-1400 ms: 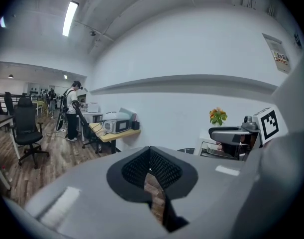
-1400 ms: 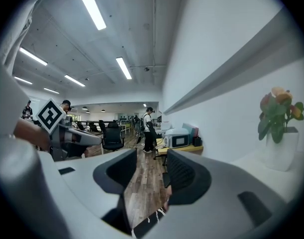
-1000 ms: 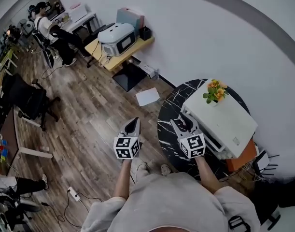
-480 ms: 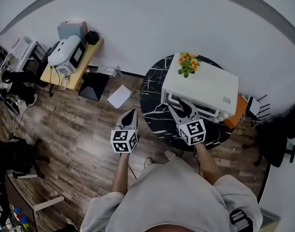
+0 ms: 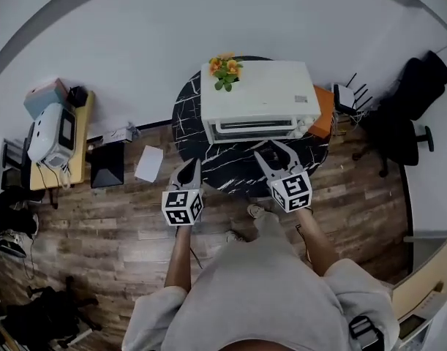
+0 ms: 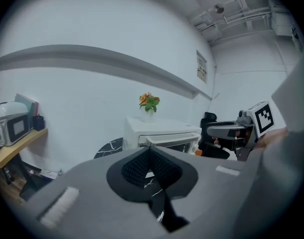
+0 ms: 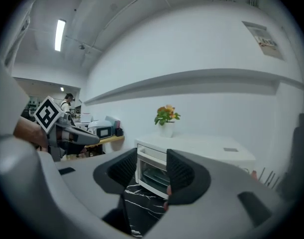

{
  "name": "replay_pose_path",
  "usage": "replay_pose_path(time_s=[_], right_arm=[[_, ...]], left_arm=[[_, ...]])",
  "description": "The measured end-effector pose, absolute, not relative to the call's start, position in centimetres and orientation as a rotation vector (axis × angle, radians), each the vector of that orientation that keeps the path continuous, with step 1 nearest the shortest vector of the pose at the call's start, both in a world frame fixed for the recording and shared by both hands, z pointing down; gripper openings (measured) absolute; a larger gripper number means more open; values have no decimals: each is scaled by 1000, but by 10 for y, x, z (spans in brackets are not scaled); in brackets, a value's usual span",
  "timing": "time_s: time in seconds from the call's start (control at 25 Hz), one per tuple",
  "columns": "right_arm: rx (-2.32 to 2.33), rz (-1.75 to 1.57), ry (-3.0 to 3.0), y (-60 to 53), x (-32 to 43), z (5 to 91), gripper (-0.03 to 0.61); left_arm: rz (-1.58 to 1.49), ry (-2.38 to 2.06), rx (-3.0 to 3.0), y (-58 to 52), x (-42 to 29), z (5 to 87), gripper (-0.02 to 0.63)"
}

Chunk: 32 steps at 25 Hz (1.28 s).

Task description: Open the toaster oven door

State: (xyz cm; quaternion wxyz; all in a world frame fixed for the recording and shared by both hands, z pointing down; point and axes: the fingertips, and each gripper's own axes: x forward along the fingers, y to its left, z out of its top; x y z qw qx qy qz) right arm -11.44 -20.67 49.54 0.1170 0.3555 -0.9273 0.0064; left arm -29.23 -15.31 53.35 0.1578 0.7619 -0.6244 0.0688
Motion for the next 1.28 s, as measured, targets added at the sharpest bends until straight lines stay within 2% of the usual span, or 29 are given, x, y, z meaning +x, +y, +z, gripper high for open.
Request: replay_pose_path(time_s=[0.28,0.6,1.28], right_arm=[[1203,36,-2619,-196,-55,503,190],[1169,-74,-2550,-207,-25,509,190],[882,-160,-2590,-251,-34,527,190]], left_arm=[[210,-1663,2299,-168,-247,529,11],[247,-1626,2309,-183,-214,536,11],[250,-1747,2178,-187,-189,540,11]])
